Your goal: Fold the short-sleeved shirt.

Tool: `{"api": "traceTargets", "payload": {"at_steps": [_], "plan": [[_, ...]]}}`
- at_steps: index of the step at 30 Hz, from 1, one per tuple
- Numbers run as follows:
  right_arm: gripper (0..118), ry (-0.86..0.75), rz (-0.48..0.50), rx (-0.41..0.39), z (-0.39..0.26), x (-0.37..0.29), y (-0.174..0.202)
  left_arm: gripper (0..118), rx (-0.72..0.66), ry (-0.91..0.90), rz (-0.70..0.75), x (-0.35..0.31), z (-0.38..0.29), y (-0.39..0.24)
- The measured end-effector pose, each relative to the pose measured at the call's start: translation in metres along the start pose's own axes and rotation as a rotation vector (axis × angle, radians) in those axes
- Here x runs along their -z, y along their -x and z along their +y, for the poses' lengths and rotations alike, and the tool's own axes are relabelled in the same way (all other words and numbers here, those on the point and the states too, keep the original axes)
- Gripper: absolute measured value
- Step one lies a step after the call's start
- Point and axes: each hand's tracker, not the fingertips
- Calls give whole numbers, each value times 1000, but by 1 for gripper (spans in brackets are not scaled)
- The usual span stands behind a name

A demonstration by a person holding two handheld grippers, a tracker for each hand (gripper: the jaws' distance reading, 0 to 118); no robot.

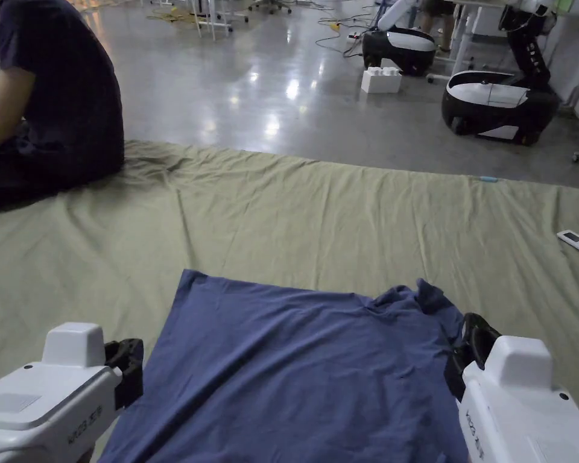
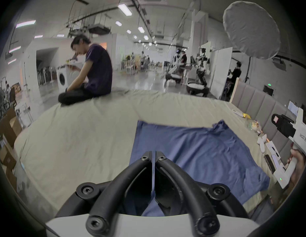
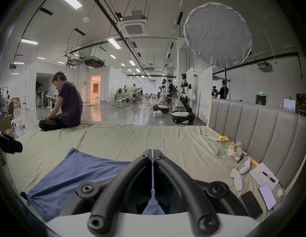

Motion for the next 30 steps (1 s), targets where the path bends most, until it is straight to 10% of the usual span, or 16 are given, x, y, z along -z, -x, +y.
{"api": "traceTargets", "payload": {"at_steps": [6,10,24,30], "plan": [[2,53,18,-1,-11,3,2,8,-84,253,18,4,-41,47],[2,82,21,2,-16,4,0,58,-114,386,46,10,-67,61],[2,140,27,-7,-30,3,-1,59,-220,543,115,47,-108,71],[2,155,32,-1,-35,2,-1,47,-63,569,136,56,-104,55]]}}
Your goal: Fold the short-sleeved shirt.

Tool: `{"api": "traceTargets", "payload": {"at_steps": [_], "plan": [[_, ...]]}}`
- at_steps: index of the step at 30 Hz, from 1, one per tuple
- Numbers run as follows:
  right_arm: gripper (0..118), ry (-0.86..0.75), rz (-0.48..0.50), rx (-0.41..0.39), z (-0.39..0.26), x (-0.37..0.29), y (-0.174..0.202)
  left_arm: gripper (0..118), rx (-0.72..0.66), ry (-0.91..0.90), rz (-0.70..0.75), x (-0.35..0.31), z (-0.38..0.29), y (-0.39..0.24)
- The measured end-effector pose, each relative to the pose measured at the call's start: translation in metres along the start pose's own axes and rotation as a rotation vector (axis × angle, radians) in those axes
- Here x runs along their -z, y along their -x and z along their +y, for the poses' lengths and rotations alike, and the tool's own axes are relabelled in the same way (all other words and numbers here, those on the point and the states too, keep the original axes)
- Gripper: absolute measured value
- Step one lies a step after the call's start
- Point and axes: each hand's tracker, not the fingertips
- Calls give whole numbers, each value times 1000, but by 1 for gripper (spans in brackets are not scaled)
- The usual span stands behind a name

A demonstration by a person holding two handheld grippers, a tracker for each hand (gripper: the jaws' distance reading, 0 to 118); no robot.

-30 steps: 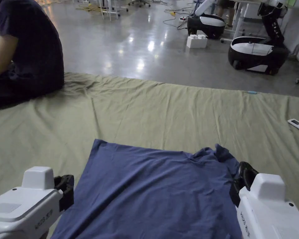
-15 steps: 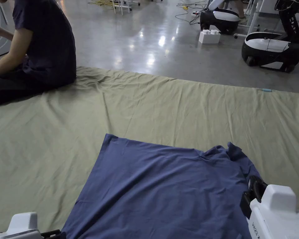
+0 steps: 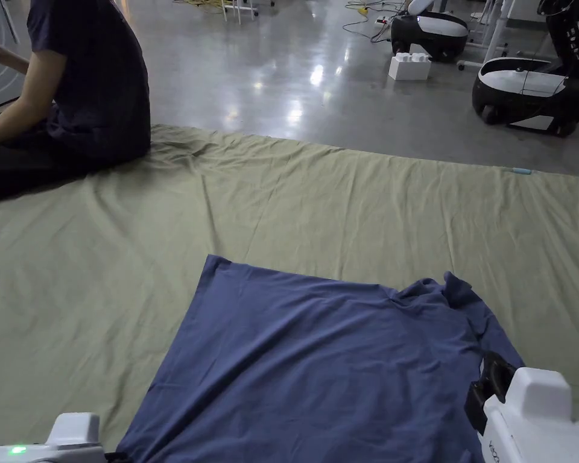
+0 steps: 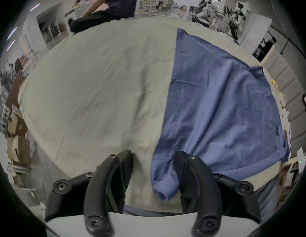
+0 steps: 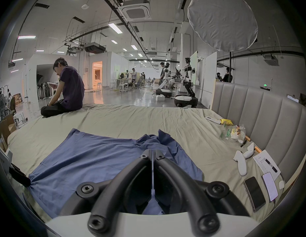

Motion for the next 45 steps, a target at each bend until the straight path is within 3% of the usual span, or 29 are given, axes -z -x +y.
{"api": "traceTargets", "payload": {"at_steps": [3,6,18,23,24,26,28,30,36,39,43,44,45], "plan": [[2,4,0,6,-3,-1,0,20,55,-7,-11,-2,0,-13],[2,10,2,12,-6,-3,-1,9,61,3,-31,0,-1,-20],[2,27,-21,-1,-12,-36,-44,7,35,-96,-134,-45,19,-9],[3,255,-69,21,-24,-52,-78,7,45,-149,-129,-60,22,-9],[4,283,-89,-9,-27,-53,-83,7,49,-156,-123,-61,22,-10],[15,395,-95,-17,-36,-53,-94,7,53,-152,-112,-59,22,-9],[41,496,-85,-8,-51,-53,-102,7,49,-146,-106,-59,17,-14],[56,572,-72,9,-67,-52,-108,7,43,-130,-104,-55,13,-15],[71,764,-76,-9,-111,-41,-106,7,13,-96,-97,-44,-2,-11],[66,808,-74,0,-131,-33,-102,7,4,-87,-98,-41,-8,-11],[20,789,-17,86,-128,-35,-102,7,-10,-80,-108,-41,-9,-9],[11,792,-19,58,-126,-34,-100,7,-11,-80,-109,-40,-7,-7],[8,799,-19,-6,-123,-33,-99,7,-10,-79,-110,-40,-7,-8]]}}
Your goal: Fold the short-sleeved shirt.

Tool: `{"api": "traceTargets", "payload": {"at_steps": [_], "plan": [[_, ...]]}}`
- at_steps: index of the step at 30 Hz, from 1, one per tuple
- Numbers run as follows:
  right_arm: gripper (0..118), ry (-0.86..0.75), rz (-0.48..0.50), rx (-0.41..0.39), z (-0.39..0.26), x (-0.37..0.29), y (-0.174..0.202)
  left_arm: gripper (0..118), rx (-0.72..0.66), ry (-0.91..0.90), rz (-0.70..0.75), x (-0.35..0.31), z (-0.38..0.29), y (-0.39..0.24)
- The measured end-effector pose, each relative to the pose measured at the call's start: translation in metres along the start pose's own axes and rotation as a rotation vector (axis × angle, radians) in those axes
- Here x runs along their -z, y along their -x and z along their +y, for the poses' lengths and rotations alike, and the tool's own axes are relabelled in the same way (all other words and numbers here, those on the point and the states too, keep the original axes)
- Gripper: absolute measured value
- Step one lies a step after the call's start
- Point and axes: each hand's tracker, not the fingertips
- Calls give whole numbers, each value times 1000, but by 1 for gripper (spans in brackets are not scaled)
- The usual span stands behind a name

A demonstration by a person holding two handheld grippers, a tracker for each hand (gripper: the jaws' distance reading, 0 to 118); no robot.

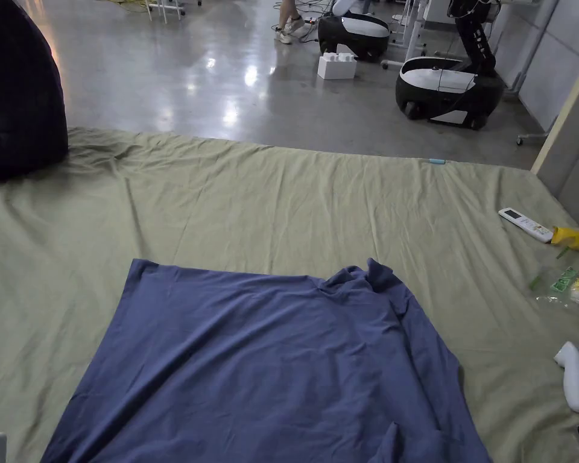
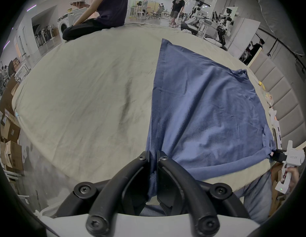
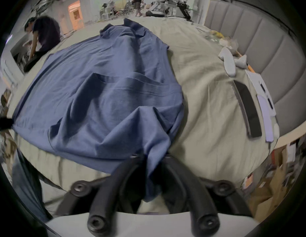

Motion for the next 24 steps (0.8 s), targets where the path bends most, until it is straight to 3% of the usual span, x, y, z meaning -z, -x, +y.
{"api": "traceTargets", "payload": {"at_steps": [1,3,5,9,17,24], "plan": [[7,9,-19,-51,2,-1,1,7,1,0,0,-1,0,-1],[6,-12,-5,-9,3,-11,-4,7,5,-6,-2,-3,2,-2],[6,8,-20,-82,7,-20,-4,7,3,-13,-8,-7,2,-2],[6,-18,-36,-85,11,-29,-6,7,5,-19,-17,-5,3,5],[6,-106,-17,18,24,-43,-8,7,-16,-131,-27,-9,17,7],[6,-187,-13,31,73,-53,-9,7,-25,-189,-42,0,62,-2]]}}
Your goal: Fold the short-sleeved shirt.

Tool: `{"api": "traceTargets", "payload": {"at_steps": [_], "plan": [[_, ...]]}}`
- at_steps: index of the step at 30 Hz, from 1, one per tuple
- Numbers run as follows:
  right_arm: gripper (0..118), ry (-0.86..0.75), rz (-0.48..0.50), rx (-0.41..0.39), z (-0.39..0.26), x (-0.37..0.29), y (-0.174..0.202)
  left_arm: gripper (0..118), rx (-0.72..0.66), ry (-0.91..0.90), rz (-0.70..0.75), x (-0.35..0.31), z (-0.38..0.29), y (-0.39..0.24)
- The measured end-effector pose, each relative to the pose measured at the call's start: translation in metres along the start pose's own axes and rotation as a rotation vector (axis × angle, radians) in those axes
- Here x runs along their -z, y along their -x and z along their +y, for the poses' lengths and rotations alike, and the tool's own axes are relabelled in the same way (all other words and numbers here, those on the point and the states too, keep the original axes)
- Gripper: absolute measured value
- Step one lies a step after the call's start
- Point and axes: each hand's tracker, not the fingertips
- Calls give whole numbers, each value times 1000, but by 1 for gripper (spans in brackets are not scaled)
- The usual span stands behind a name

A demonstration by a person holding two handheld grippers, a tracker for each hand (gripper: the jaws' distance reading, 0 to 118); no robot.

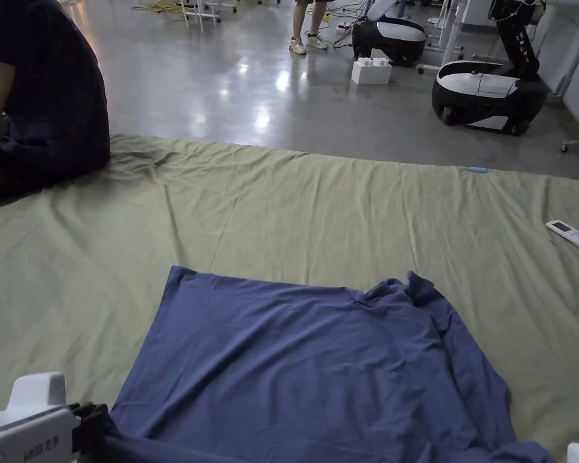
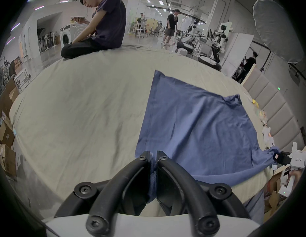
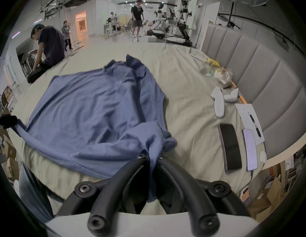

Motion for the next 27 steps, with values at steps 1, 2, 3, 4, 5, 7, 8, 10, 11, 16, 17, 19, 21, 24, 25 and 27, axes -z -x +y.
{"api": "traceTargets", "payload": {"at_steps": [1,2,3,4,5,7,8,10,11,16,17,19,21,24,25,27], "plan": [[6,-20,0,7,8,2,0,7,-1,-11,-4,4,7,-1],[6,-37,5,9,17,7,0,7,-1,-15,-3,8,14,-1],[6,-33,2,8,27,12,0,7,-2,-23,0,11,25,-6],[6,-35,1,8,35,16,0,7,-4,-31,1,15,32,-7],[6,-52,0,22,43,21,-1,7,-10,-39,-2,20,39,-6],[6,-49,2,25,60,34,-1,7,-19,-47,1,26,54,-13],[6,-50,3,33,68,42,-1,7,-22,-48,3,33,62,-14],[6,-36,2,45,83,59,-2,7,-30,-41,10,48,73,-16],[6,-32,5,53,89,68,-2,7,-27,-39,14,53,77,-19],[6,58,4,50,105,114,2,7,-14,-7,37,91,90,-25],[6,62,2,52,105,123,4,7,-17,-5,38,96,91,-26],[7,76,9,39,104,135,6,7,-17,4,47,107,95,-25],[7,87,-4,23,103,144,9,7,-4,6,48,113,96,-28],[28,70,-5,7,98,145,10,7,23,6,57,127,97,-23],[35,60,-10,0,96,143,11,8,26,2,53,126,97,-23],[55,10,-7,4,91,135,10,19,33,0,50,126,93,-24]]}}
